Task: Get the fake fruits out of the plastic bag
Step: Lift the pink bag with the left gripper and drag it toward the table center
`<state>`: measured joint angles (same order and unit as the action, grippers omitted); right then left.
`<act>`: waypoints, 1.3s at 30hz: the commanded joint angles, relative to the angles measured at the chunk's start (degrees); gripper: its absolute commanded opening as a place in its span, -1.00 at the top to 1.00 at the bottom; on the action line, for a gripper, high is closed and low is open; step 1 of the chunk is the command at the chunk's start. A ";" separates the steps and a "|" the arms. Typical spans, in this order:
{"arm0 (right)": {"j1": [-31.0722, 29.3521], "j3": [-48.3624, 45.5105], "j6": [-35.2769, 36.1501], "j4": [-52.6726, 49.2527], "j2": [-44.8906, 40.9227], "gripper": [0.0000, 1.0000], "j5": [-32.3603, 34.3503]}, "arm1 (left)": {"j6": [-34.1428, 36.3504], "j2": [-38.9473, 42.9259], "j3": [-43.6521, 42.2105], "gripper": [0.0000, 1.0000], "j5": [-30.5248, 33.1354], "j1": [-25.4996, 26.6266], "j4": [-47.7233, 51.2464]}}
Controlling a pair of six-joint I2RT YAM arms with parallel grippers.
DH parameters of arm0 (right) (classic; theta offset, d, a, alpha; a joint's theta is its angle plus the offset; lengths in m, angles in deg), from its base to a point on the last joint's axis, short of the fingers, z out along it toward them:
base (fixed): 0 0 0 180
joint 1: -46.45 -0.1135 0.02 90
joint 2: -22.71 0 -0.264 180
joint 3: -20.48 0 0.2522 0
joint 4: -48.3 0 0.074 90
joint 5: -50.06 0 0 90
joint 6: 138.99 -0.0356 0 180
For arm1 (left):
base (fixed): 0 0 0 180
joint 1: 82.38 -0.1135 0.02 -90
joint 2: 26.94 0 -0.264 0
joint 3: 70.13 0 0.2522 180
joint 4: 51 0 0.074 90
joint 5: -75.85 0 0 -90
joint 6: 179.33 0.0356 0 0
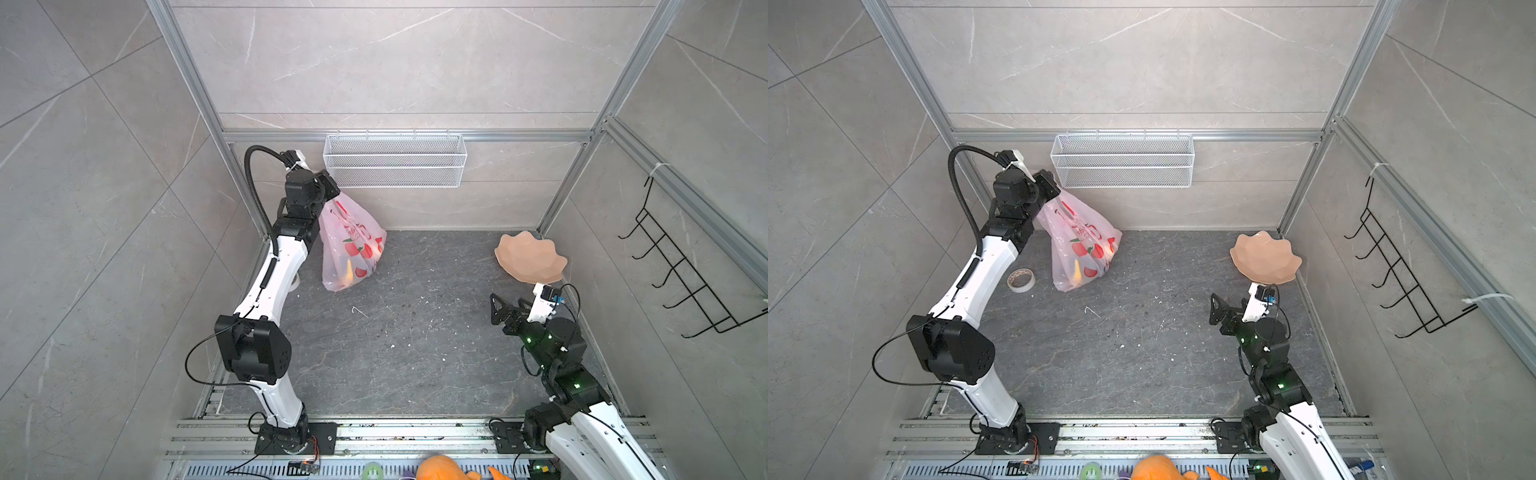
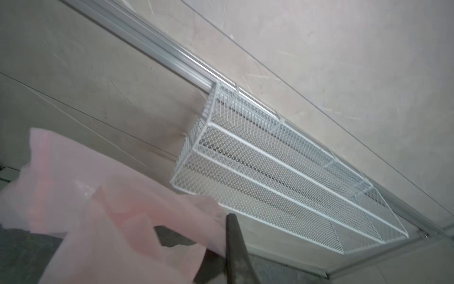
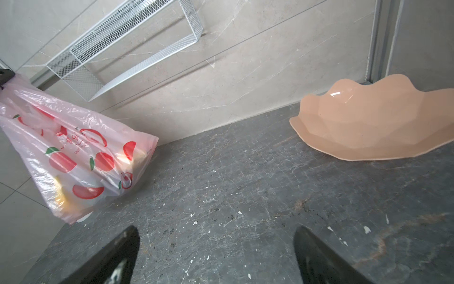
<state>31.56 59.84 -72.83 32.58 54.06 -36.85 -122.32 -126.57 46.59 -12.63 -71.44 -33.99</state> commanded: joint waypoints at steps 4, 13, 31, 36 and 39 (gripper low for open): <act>-0.18 6.38 1.85 -2.71 6.37 -0.99 -11.58 | 4.37 14.85 -12.93 1.00 -11.11 6.12 7.04; -8.15 22.86 4.23 -8.79 24.18 -1.00 -14.39 | 1.30 40.61 -42.96 1.00 1.16 17.45 11.73; -47.39 48.65 18.14 -9.17 54.44 -0.78 4.39 | 2.05 55.06 -49.88 0.00 -2.40 19.49 19.95; -49.43 53.98 17.99 -11.01 59.79 -0.65 8.04 | 3.67 60.92 -50.65 -0.28 -1.17 19.47 23.16; -49.53 58.58 17.40 -13.07 63.27 -0.53 9.93 | 4.87 64.36 -51.25 -0.34 0.15 19.47 24.15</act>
<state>-17.99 114.18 -55.80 22.46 114.98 -31.04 -119.83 -64.96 -4.56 -14.16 -52.10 -11.30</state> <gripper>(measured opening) 0.772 0.663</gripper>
